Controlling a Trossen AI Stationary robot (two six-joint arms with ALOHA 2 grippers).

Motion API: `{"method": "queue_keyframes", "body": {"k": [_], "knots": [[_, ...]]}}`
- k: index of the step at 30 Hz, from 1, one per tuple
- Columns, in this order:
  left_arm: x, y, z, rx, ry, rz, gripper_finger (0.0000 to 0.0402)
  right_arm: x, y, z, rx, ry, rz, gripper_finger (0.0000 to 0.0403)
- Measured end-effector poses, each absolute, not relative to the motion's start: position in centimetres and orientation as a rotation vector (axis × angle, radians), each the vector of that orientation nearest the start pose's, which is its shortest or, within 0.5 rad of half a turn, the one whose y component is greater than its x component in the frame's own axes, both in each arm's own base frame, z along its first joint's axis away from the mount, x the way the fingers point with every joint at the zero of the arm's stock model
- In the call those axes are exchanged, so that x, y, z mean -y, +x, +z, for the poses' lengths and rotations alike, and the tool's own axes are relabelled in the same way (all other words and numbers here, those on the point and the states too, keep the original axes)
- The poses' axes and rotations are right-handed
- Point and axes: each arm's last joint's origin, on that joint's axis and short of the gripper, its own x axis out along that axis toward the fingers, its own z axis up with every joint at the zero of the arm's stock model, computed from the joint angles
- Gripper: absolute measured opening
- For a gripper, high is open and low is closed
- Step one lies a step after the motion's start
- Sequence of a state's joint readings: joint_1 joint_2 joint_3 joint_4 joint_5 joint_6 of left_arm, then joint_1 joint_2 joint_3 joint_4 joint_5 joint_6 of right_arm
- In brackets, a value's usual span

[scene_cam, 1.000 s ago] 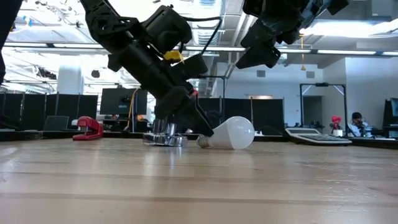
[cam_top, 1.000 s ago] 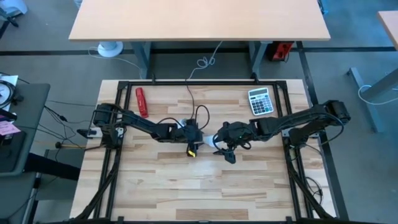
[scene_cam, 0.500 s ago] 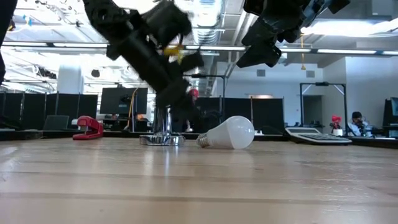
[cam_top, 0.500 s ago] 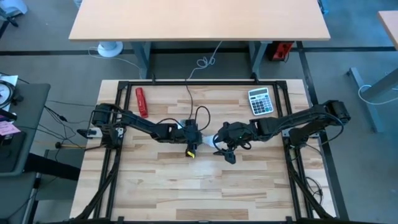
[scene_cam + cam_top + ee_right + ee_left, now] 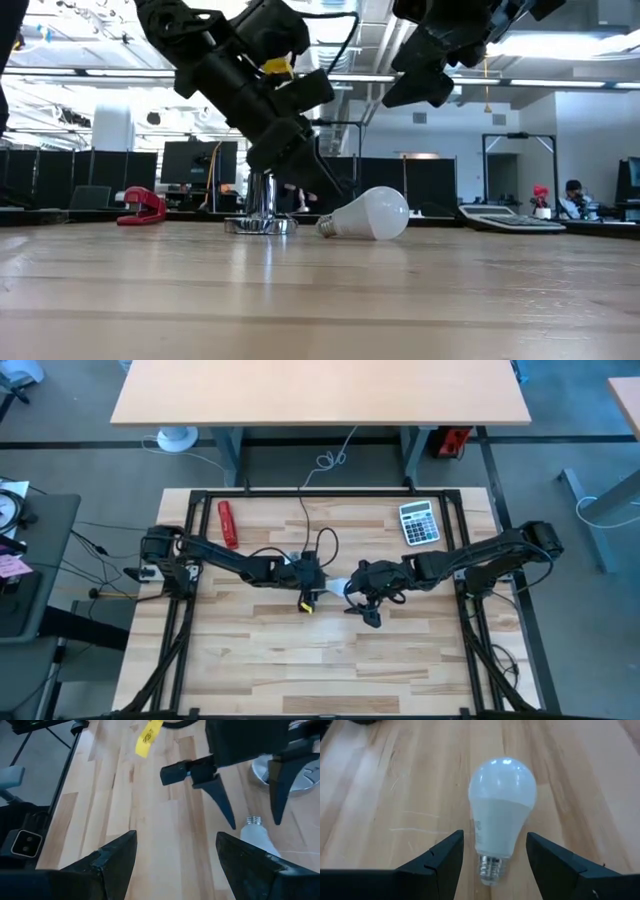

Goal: Screw lightbulb
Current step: Insert the lightbulb into the silver lamp socket

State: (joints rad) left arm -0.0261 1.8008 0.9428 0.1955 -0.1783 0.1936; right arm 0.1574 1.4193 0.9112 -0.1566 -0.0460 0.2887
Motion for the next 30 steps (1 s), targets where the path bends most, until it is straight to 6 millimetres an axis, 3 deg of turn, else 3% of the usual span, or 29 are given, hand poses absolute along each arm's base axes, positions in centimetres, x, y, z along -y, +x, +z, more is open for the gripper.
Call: {"method": "queue_keyframes", "body": {"k": [15, 19, 23, 30], "knots": [[-0.1, 38.1, 11.6, -0.746, 0.25, 0.05, 0.0205, -4.8, 29.5, 23.7, -0.695, 0.238, 0.097, 0.0282], [-0.5, 38.2, 11.6, -0.746, 0.21, 0.066, 0.0185, -4.8, 29.5, 23.7, -0.694, 0.234, 0.098, 0.0282], [-0.6, 37.8, 12.3, -0.769, 0.161, 0.088, 0.0119, -4.7, 29.7, 24.2, -0.632, 0.188, 0.027, 0.0282], [-0.6, 37.0, 14.3, -0.765, 0.095, 0.119, 0.0114, -5.2, 29.1, 27.4, -0.408, 0.077, -0.044, 0.0282]]}}
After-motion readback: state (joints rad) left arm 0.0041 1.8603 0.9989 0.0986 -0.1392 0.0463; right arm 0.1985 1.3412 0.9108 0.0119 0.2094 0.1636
